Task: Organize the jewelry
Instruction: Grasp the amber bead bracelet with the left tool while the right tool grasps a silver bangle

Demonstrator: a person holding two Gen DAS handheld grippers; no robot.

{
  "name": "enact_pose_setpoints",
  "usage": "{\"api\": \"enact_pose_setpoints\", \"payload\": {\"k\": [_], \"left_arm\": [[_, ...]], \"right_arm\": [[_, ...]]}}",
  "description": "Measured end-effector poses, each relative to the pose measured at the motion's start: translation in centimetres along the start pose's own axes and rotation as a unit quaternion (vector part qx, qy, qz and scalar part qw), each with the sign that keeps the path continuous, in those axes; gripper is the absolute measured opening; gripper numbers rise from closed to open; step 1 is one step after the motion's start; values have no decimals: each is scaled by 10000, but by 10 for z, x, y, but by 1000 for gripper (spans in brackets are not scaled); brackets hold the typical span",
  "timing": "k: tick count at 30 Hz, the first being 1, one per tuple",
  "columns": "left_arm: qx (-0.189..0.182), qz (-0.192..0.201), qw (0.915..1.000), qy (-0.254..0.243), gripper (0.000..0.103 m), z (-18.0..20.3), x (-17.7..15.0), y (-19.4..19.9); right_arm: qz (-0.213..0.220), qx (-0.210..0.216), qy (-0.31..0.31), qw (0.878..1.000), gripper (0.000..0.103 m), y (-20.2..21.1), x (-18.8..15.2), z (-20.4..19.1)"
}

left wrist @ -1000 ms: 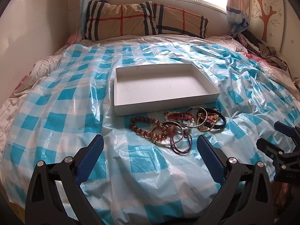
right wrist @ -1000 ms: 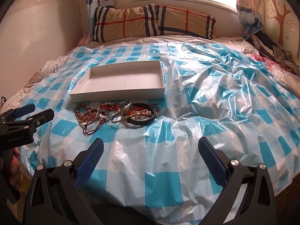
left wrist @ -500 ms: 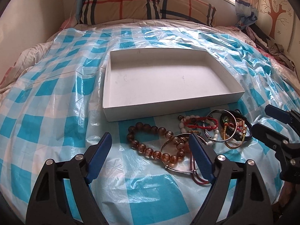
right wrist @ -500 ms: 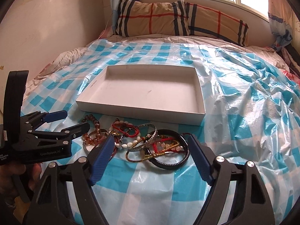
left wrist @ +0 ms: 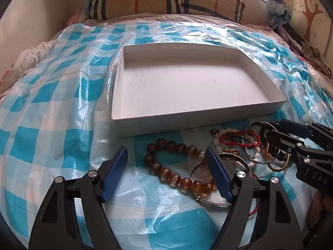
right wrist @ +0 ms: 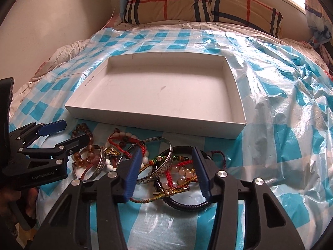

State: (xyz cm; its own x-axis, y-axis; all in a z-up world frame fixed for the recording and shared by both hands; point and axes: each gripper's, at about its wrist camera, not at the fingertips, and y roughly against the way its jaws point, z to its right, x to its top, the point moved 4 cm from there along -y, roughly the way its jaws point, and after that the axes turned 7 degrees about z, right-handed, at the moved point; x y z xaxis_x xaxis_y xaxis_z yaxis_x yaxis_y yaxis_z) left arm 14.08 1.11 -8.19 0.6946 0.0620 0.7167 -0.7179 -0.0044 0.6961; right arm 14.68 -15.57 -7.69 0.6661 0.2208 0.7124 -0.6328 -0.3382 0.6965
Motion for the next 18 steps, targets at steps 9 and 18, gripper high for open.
{"api": "enact_pose_setpoints", "payload": {"k": [9,18], "left_arm": [[-109,13,9999,-80,50,4,-4,1],[-135,-50,9996,-261,29,15,-9,15]], "right_arm": [[125,40,-39,9999,11,5,-2,1],[242,7,-187,9995,4,31,-4,10]]}}
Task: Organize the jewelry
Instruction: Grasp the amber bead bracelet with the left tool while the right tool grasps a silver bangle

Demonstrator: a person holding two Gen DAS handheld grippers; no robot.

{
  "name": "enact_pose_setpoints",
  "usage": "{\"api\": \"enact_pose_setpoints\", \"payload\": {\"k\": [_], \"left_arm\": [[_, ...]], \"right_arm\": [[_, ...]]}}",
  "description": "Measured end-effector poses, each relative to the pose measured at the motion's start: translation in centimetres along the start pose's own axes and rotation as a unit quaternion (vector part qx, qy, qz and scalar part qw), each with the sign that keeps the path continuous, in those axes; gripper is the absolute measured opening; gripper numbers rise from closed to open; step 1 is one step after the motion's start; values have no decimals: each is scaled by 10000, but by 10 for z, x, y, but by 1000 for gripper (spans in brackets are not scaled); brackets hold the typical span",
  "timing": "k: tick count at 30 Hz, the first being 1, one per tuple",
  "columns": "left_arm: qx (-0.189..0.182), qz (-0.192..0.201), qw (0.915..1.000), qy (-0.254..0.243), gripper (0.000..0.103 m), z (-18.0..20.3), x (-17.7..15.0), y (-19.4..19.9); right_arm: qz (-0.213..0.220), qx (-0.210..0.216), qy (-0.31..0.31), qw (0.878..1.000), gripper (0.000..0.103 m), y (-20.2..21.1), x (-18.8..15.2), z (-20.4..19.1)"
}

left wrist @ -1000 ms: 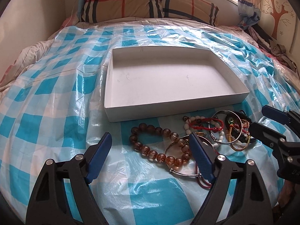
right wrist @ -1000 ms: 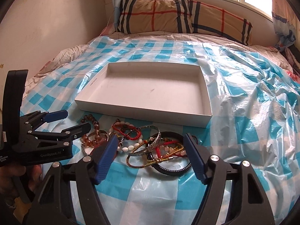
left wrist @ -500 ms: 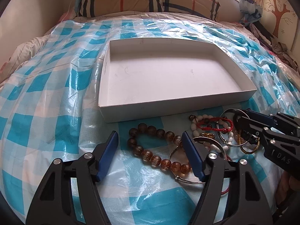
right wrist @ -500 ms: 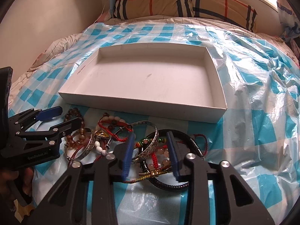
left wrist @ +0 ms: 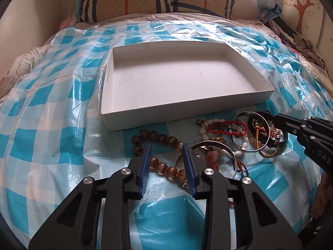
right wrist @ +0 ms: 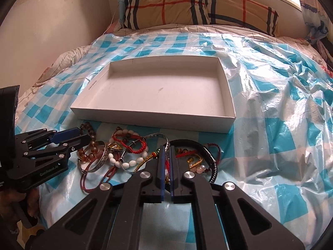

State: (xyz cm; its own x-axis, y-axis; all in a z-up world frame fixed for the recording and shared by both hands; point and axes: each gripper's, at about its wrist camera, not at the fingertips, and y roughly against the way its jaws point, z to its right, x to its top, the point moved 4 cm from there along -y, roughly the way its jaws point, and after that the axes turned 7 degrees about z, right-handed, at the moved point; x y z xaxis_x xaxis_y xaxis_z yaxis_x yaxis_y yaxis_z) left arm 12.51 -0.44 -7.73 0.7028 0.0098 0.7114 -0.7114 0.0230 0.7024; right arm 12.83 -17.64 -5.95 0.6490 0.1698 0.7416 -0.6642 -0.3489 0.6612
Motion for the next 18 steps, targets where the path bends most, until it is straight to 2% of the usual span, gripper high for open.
{"api": "enact_pose_setpoints", "payload": {"k": [6,7,8,9,10,11,18], "left_arm": [[143,133,9998,-60,31,-1,4,18],[184,166,9997,-50,37,-2,6,20],[243,219,9995,-39,48,-4,8,22],[309,280,9991,-27,53,-6,10,23],[370,314,9988,-20,58,-8,13,23],[410,319,9987,-7,60,-11,15,22],[573,183,9982,-14,65,-19,21,-3]], "right_arm": [[27,65,-10,10000,4,15,1,3],[35,70,-14,10000,5,15,2,3],[46,75,-8,10000,7,14,4,2],[40,88,24,10000,24,12,6,0],[61,82,73,9999,49,10,8,-2],[126,70,142,9998,56,8,10,-6],[-270,32,225,9994,57,-32,12,-15]]}}
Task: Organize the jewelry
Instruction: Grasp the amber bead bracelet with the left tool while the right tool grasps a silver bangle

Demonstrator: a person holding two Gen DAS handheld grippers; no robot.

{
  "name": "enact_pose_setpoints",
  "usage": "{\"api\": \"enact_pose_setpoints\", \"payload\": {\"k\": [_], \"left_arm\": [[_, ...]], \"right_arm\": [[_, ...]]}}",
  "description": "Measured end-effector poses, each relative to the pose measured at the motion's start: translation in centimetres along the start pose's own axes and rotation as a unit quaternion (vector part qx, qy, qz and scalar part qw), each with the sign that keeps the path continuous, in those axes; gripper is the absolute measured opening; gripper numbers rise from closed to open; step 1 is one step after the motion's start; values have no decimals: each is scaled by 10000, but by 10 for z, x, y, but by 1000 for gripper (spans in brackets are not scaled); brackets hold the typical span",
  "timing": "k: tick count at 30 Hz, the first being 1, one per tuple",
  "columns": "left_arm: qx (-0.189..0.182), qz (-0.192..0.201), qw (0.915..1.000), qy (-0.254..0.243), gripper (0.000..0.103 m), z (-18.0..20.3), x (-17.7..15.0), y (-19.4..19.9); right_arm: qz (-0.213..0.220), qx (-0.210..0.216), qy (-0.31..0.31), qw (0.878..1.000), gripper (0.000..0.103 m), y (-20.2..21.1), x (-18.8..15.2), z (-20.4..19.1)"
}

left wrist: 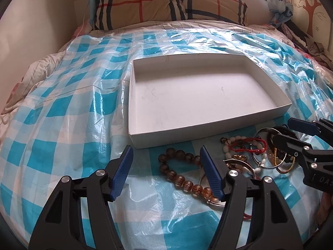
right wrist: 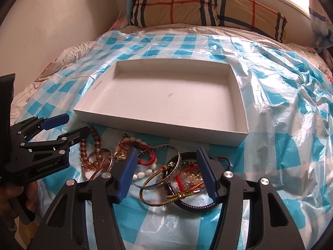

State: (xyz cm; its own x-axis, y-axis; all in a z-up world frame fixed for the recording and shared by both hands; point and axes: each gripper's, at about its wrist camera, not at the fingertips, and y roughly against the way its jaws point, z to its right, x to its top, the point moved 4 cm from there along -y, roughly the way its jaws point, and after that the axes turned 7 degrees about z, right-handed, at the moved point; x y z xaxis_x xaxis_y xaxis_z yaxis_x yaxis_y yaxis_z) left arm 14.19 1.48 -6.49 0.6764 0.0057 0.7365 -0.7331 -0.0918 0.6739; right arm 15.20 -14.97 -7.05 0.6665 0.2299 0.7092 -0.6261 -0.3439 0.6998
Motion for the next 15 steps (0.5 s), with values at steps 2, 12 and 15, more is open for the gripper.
{"api": "enact_pose_setpoints", "payload": {"k": [2,12,15], "left_arm": [[20,-78,10000,-6,68,0,-1,-8],[-862,-407,9946,-409,0,30,-19,-5],[-1128,-451,9923,-258,0,25,-29,12]], "right_arm": [[-157,49,-129,9998,44,-9,-5,5],[-43,236,-278,9993,8,18,-19,15],[48,163,-365,9992,8,39,-26,25]]}}
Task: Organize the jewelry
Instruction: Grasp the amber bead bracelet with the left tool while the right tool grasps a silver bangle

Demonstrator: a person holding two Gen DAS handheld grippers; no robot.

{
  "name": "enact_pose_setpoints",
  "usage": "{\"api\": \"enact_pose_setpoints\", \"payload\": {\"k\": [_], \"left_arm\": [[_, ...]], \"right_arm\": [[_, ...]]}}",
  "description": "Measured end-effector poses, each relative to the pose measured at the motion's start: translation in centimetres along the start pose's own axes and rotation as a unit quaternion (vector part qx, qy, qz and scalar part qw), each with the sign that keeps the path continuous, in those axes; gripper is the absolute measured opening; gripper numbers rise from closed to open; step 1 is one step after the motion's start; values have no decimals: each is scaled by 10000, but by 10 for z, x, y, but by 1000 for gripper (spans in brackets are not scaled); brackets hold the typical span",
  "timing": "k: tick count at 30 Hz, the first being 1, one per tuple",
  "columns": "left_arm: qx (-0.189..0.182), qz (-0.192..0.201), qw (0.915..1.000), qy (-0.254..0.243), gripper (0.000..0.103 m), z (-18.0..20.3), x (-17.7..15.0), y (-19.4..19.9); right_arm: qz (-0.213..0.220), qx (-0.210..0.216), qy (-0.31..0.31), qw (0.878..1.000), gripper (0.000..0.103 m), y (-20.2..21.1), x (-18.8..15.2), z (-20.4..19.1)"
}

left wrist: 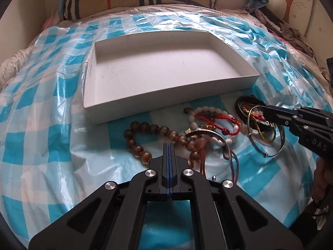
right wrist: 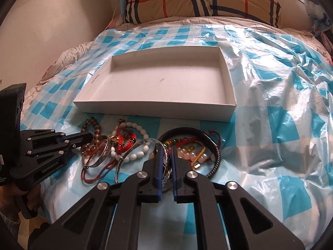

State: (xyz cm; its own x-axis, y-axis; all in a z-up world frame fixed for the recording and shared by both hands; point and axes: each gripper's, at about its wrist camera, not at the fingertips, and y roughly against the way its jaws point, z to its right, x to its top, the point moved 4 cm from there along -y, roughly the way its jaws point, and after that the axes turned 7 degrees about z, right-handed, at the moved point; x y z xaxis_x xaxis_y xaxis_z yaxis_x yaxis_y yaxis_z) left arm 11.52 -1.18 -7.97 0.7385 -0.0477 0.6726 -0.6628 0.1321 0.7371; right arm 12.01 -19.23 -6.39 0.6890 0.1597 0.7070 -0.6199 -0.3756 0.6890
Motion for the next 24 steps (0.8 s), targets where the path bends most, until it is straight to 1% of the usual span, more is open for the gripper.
{"api": "enact_pose_setpoints", "payload": {"k": [3,6,8,11,13,15,16,17,18,19,20,21,22,24], "left_arm": [[-132,41,9998,134,0,-8,-7,19],[-164,82,9995,254,0,-20,-9,30],[-101,113,9996,230,0,-25,-6,33],[-120,53,9996,241,0,-30,-3,29],[40,38,9997,245,1,-33,2,21],[159,12,9996,227,4,-33,8,10],[312,-13,9994,172,16,-34,11,4],[470,-8,9988,102,38,-34,15,-3],[579,-14,9983,17,48,-33,17,-10],[700,-71,9975,-80,53,-32,18,-18],[726,-218,9970,-157,45,-31,16,-27],[611,-240,9976,-209,34,-28,14,-31],[560,-242,9978,-265,10,-24,14,-31],[485,-216,9977,-424,10,-16,14,-25]], "right_arm": [[65,-49,-72,9999,8,16,-5,12],[109,-29,-51,9999,8,22,-6,16],[142,8,-52,9999,8,24,-5,15],[183,86,-146,9997,8,24,-5,16],[189,108,-185,9996,8,23,-5,15],[188,150,-231,9994,8,23,-6,15],[188,159,-244,9994,8,23,-6,15],[192,168,-252,9994,8,24,-6,15],[199,182,-262,9993,8,24,-6,16],[205,193,-278,9992,8,24,-6,16],[213,206,-300,9991,8,25,-6,17],[222,220,-326,9990,8,25,-6,17],[232,234,-349,9988,8,26,-5,18],[276,266,-388,9985,8,29,-4,18]]}}
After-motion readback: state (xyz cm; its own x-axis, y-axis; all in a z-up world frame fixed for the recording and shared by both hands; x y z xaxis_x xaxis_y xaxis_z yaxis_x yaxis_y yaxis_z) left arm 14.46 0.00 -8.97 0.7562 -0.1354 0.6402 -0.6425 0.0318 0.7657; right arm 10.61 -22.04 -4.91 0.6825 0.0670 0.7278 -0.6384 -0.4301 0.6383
